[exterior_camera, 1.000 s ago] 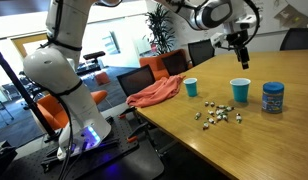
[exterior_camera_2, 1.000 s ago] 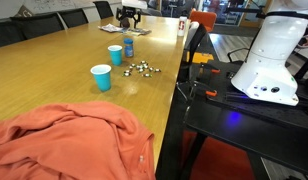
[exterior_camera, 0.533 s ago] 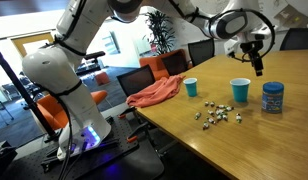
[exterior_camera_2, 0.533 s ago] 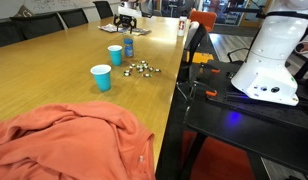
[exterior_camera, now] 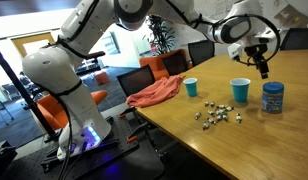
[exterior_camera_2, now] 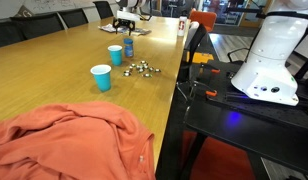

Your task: Take the lid off the jar

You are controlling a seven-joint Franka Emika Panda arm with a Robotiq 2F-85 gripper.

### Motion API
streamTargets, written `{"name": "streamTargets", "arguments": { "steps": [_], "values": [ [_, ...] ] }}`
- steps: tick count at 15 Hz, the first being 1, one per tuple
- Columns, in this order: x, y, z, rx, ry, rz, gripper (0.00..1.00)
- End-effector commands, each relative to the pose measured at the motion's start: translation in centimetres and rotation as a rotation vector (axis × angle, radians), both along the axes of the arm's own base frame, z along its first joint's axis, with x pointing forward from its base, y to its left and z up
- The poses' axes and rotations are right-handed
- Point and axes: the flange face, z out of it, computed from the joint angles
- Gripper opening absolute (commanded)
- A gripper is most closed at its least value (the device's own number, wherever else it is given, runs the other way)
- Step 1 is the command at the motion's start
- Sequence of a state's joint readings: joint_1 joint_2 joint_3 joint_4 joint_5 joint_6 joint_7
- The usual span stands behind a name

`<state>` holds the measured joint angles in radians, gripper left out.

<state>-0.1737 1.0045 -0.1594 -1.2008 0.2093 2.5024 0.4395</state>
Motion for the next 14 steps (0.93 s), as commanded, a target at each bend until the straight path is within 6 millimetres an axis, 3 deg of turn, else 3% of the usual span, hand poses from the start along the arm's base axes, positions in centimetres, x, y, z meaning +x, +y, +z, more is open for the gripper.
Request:
{"name": "streamTargets", "arguments": {
  "steps": [1,9,14],
  "values": [
    [-0.1,-0.6,-0.9,-0.025,0.014,-0.023,1.00],
    [-1.3,-3.1,-4.0,-0.065,0.061,-0.072,1.00],
    [-0.8,-3.1,-4.9,-0.074,0.045,-0.079,1.00]
  ]
}}
